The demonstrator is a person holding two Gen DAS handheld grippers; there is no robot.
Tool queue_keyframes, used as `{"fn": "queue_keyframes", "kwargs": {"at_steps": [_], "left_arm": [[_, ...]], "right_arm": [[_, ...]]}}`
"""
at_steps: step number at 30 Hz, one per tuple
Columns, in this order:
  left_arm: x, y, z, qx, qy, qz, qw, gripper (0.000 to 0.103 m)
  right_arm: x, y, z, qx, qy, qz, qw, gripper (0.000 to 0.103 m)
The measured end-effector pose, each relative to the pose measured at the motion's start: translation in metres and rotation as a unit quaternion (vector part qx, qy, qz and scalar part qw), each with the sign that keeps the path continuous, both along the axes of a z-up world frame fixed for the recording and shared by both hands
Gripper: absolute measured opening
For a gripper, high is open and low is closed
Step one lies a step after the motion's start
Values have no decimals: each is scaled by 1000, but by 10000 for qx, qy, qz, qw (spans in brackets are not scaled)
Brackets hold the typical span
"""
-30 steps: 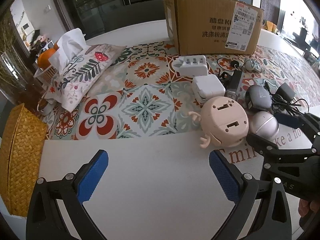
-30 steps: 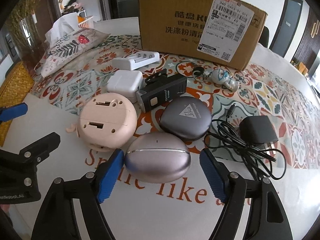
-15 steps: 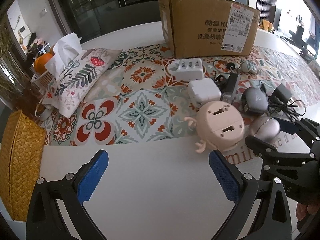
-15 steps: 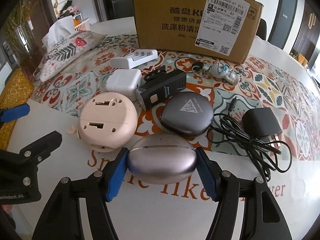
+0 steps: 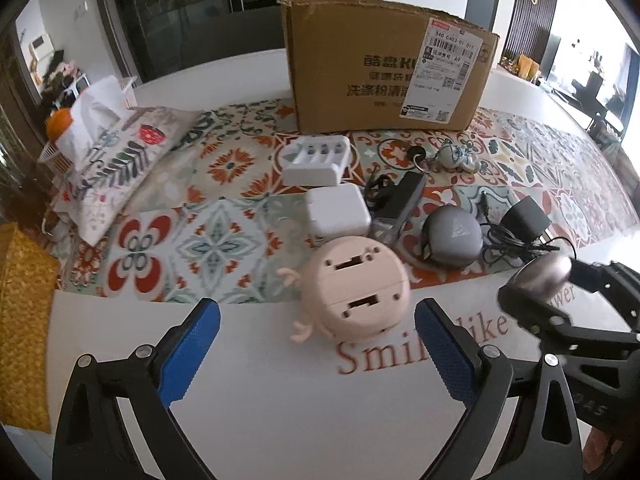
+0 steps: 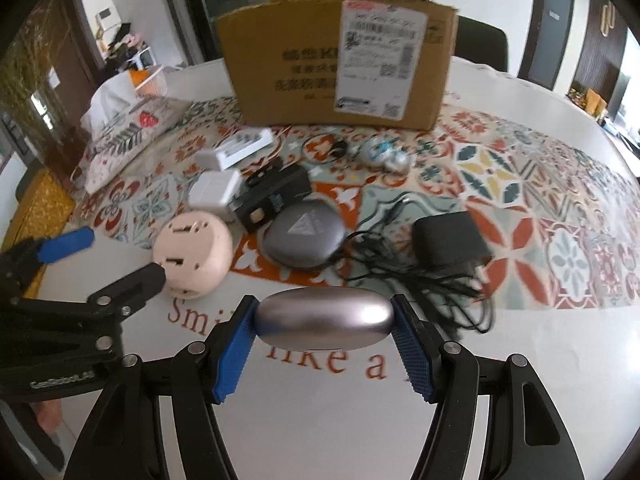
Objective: Organize rigid objects
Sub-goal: 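Close the left gripper on the pink round speaker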
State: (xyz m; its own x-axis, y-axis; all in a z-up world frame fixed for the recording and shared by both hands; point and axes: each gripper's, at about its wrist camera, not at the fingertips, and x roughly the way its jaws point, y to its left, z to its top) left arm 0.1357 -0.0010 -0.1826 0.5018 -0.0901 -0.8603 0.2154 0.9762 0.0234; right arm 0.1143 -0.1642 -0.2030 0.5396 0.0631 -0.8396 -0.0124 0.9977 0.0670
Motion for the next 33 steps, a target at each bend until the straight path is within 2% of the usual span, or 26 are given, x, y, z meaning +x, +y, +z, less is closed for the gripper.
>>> {"fn": "queue_keyframes", "kwargs": {"at_steps": [6,15,20,27,33], "left_arm": [[11,-15,-11,2,139,-4,9999,97],[30,-22,-34,52,449,73,9990,90],[39,-21,-47,-2,661,103,9978,83],[40,-17,-49,-87,644,52,9979,82],[31,-16,-35,-82,493,2,9988,82]], "right_arm": [[4,-11,13,-241,-269,2,9993,66],[20,-20,9,-467,-322,-22,9984,66],[27,-16,6,-494,-311,30,9983,66],[30,-11,5,-486,-305,93,9983,66],[28,-11,8,-460,-302,37,9985,66]]}}
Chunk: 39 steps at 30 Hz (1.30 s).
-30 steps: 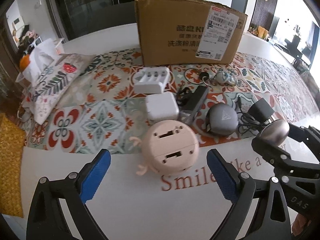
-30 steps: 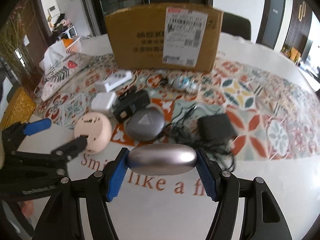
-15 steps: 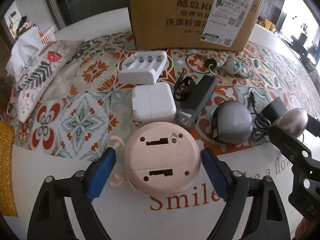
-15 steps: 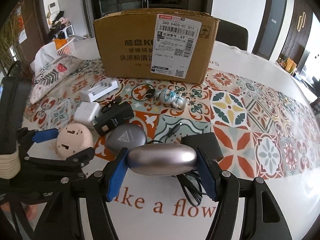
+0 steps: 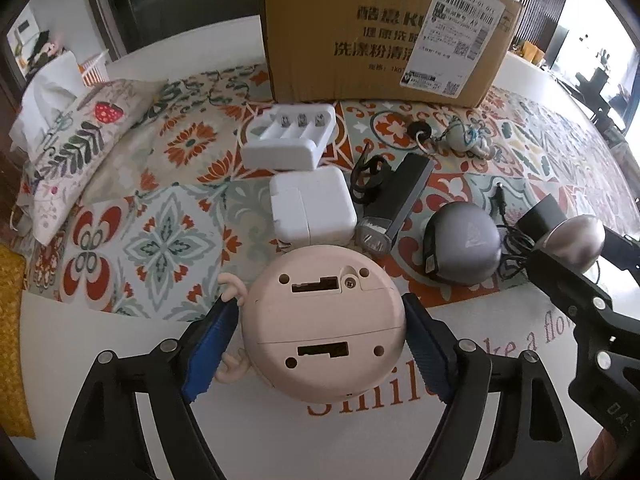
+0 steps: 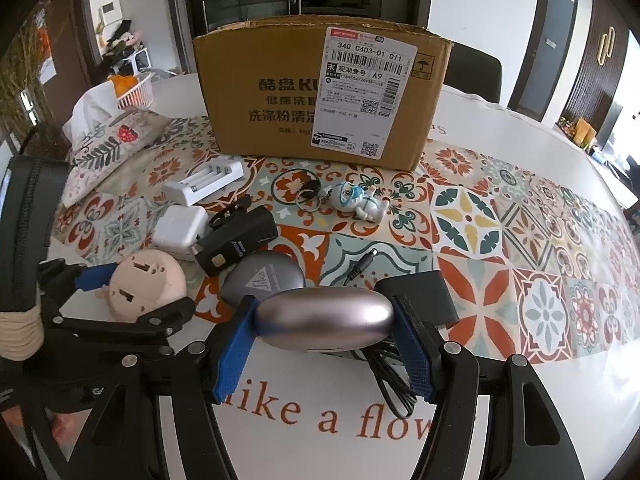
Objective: Organize rigid objects
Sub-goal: 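Close the left gripper on the pink round speaker, then carry the pink speaker with the left gripper and the silver device with the right gripper into the box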
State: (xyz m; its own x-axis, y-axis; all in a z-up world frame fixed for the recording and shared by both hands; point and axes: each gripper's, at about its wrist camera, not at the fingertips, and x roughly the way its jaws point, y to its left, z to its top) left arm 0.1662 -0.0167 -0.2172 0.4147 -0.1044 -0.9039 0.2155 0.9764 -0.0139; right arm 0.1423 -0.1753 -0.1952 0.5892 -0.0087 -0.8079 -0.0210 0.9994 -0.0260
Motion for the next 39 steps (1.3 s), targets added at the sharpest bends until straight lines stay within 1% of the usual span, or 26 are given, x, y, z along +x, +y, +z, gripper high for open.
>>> {"fn": "queue_keyframes", "kwargs": {"at_steps": [3,6,13,21,24,27,31,35,39], "left_arm": [[-5,1,11,-108,-84,-52,9999,82],[-7,4,22,-121,-220,-80,9997,82],[-10,9,62,-220,-632,-156,9976,82],[-7,11,108,-409,-1090,-227,9929,82],[-3,10,123,-467,-1219,-249,9911,82],[1,8,139,-363,-1482,-286,9879,82],[9,7,160,-329,-1763,-310,9833,82],[22,5,179,-439,-1888,-362,9804,82],[40,0,196,-520,-1954,-452,9783,82]], "right_arm": [[-4,1,4,35,-19,-42,10000,66],[-8,1,11,57,-75,-78,9999,66],[-19,4,37,59,-330,-125,9994,66],[-21,2,73,182,-687,-217,9972,66],[-19,0,87,181,-837,-260,9960,66],[-15,0,101,133,-1024,-291,9942,66],[-8,-2,120,70,-1280,-298,9913,66],[2,-6,139,68,-1523,-289,9879,66],[18,-12,156,245,-1667,-264,9854,66]]}}
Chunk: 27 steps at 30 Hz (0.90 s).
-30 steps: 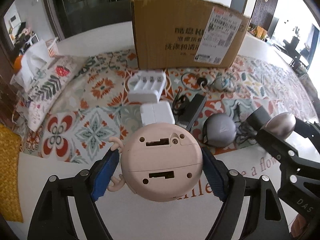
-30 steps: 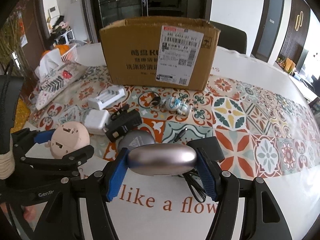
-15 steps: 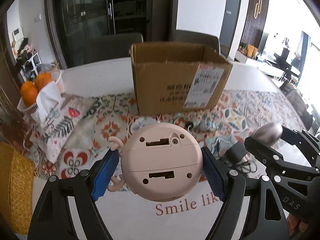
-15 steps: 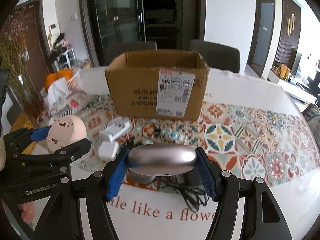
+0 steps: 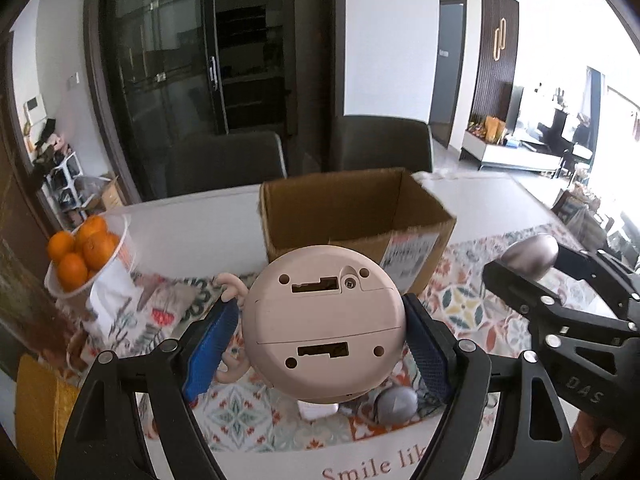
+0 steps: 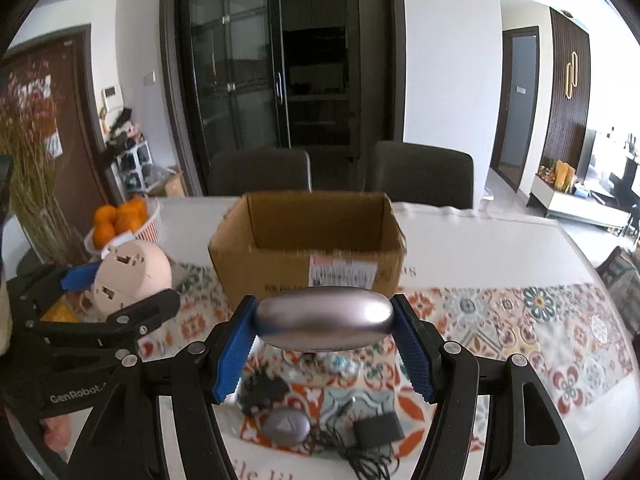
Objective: Organize rigid objects
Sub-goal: 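Carry the pink speaker with the left gripper and the silver device with the right gripper into the box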
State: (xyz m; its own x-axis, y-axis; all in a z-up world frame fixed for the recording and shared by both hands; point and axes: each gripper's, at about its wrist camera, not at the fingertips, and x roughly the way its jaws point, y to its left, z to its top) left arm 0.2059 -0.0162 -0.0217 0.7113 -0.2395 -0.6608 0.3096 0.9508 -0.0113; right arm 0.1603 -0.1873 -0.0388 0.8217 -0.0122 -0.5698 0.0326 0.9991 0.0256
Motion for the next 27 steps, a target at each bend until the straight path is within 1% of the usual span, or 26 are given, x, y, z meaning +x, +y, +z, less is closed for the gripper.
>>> {"fn": "queue_keyframes", "kwargs": {"at_steps": [2,8,15,21,24,27], "left_arm": [[9,-4,7,100,-102,11,9999,82],[36,-11,22,179,-284,11,9994,82],[63,-18,29,275,-352,-10,9990,82],[92,-25,24,253,-99,-40,9996,82],[109,-27,19,279,69,-38,9996,82],[127,-31,11,340,292,-80,9990,82]], "right_arm": [[8,-2,5,16,-39,-9,10000,66],[38,-11,17,59,-146,6,9999,66],[69,-21,24,53,-120,-3,9999,66],[95,-23,23,39,-8,112,9999,66],[112,-27,19,103,149,137,9997,66],[132,-31,12,210,423,169,9987,66]]}}
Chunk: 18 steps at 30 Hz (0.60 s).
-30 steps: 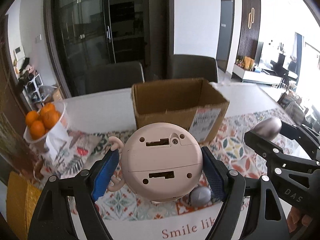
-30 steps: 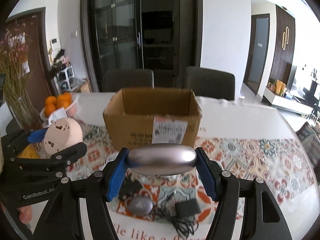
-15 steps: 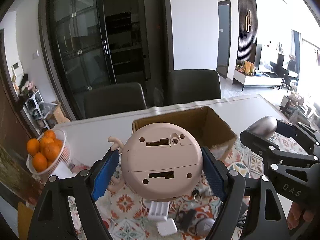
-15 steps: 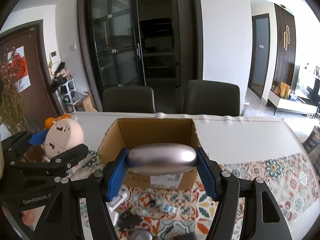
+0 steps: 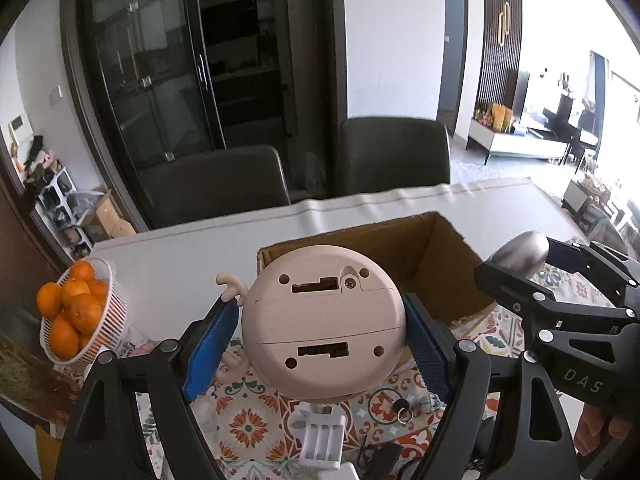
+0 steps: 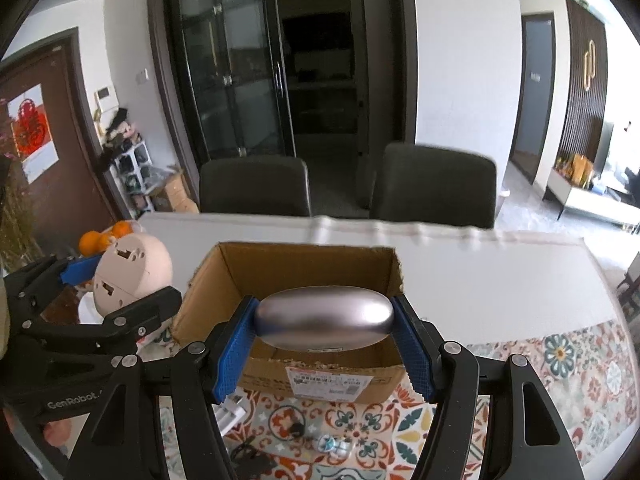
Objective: Organize rigid objects
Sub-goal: 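Carry the pink speaker with the left gripper and the silver device with the right gripper into the box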
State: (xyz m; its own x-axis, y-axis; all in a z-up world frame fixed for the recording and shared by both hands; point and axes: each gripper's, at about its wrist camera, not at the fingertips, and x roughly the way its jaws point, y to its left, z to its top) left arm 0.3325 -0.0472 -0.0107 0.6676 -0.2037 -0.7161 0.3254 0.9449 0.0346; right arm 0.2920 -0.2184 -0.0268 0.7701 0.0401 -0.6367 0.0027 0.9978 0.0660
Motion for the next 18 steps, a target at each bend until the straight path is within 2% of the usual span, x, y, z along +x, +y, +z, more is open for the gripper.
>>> {"fn": "queue_keyframes", "kwargs": {"at_steps": [8,15,18], "left_arm": [[35,-12,-27,132,590,-13,9982,82],[53,-17,-50,200,1070,50,9940,82],[52,-16,-52,227,1004,121,9946,87]], "right_arm": [[45,-13,-33,201,760,21,9969,66],[62,-17,-49,120,1041,36,9945,66],[66,-19,-53,100,1093,26,9940,66]]}}
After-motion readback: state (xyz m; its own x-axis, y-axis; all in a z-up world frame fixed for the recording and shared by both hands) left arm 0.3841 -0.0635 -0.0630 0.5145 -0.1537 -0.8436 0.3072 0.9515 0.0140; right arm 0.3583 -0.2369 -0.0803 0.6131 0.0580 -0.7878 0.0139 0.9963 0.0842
